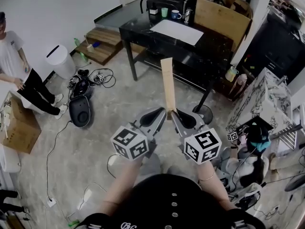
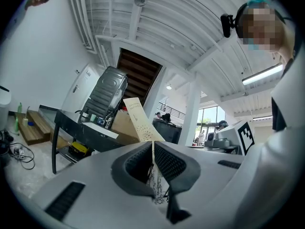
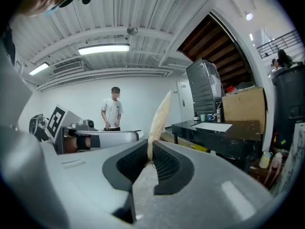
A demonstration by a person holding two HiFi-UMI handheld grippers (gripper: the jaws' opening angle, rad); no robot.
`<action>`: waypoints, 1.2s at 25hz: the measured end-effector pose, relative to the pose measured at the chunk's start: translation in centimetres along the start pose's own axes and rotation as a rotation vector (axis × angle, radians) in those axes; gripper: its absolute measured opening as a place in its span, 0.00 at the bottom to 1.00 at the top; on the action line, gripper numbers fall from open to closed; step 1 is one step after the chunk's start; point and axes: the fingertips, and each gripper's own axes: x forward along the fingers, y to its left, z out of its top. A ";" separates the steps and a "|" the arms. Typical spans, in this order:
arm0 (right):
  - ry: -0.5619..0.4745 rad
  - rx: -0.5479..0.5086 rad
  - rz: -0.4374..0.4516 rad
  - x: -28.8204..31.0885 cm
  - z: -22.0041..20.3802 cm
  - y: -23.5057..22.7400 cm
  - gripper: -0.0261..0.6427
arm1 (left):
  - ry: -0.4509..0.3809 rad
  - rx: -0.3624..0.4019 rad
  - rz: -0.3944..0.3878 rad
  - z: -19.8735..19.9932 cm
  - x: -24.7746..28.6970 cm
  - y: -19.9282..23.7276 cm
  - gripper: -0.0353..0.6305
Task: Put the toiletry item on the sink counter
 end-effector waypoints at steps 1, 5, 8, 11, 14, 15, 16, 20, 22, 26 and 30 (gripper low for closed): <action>0.001 0.002 0.000 0.3 0.0 -0.2 0.09 | -0.007 -0.003 0.003 0.2 0.2 0.4 0.08; -0.003 0.014 -0.006 2.3 0.1 -1.4 0.09 | -0.023 -0.007 0.005 1.1 1.5 2.5 0.08; -0.005 0.019 -0.011 4.8 0.4 -2.6 0.09 | -0.017 -0.013 0.006 1.4 2.6 4.8 0.08; -0.012 0.025 -0.012 8.0 1.2 -3.8 0.09 | -0.006 -0.022 0.012 1.9 3.8 8.1 0.08; -0.014 0.022 -0.006 11.6 2.0 -5.3 0.09 | -0.011 -0.023 0.005 3.4 5.6 11.6 0.08; -0.014 0.023 -0.009 12.8 2.4 -5.8 0.09 | -0.012 -0.020 0.001 4.1 6.1 12.7 0.08; -0.014 0.024 -0.013 14.0 2.8 -6.3 0.09 | -0.013 -0.016 -0.002 4.7 6.7 13.8 0.08; -0.032 0.028 -0.038 18.4 4.6 -8.3 0.09 | -0.006 -0.008 -0.022 7.0 8.8 18.3 0.08; -0.044 0.033 -0.053 20.5 5.3 -9.3 0.09 | 0.002 -0.002 -0.036 7.7 9.7 20.2 0.08; -0.058 0.044 -0.085 24.0 6.0 -11.0 0.08 | 0.013 0.001 -0.064 8.8 11.3 23.5 0.08; -0.063 0.064 -0.106 26.6 6.5 -12.0 0.08 | 0.038 -0.004 -0.082 9.4 12.4 26.1 0.08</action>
